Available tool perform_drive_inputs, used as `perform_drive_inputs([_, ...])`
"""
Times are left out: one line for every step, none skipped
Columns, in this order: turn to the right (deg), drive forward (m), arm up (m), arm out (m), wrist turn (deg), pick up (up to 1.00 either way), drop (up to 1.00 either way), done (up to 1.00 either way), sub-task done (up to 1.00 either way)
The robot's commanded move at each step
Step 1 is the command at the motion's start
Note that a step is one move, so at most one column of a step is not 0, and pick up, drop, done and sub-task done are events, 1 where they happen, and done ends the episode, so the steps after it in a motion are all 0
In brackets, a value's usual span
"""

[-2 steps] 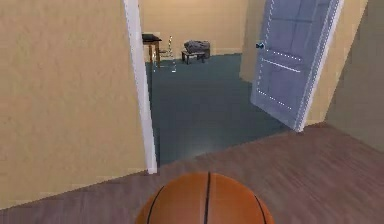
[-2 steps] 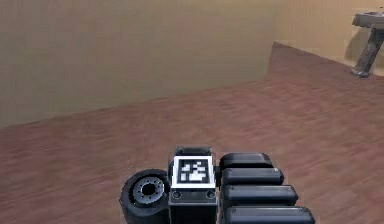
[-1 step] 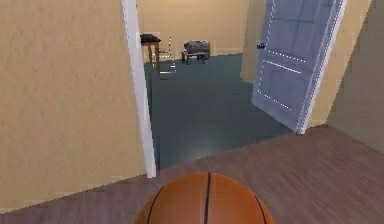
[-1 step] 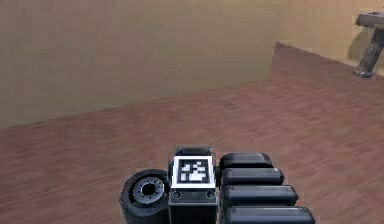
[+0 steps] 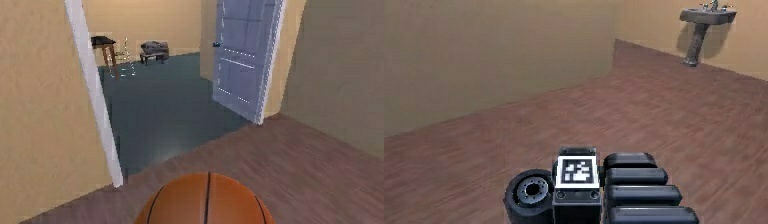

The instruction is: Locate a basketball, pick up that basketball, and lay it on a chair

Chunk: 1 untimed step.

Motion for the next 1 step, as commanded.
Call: perform_drive_inputs([0.0,1.00,0.00,0.00,0.0,0.00,0.00,0.00,0.00])
